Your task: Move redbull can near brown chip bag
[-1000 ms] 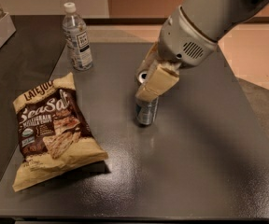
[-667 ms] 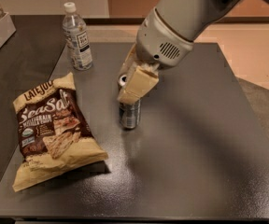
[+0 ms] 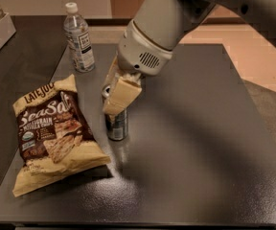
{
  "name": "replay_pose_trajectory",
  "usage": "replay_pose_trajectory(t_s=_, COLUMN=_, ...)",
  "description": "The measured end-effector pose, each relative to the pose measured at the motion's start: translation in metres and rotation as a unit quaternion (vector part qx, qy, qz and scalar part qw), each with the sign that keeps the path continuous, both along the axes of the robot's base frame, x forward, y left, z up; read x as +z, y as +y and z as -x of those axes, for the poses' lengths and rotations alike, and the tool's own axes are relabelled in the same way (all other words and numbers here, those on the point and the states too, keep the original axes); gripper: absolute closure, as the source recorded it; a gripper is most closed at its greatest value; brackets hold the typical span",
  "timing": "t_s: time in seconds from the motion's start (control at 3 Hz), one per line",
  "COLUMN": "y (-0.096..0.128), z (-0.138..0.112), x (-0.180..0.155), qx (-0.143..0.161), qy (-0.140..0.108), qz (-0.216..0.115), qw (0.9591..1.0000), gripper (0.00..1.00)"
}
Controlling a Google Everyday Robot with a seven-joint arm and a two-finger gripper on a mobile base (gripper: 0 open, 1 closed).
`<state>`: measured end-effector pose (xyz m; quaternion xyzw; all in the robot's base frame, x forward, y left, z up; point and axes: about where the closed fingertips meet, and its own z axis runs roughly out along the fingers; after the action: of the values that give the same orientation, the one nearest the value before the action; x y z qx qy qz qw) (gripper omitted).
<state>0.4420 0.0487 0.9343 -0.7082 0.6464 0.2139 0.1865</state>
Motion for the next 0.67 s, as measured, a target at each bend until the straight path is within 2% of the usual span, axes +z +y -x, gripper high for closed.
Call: replay_pose_trajectory(t_s=0.67, y=0.0162, z=0.0061, x=-0.0096, qx=0.015, qy=0.004, qz=-0.004, qw=0.9999, gripper=0.36)
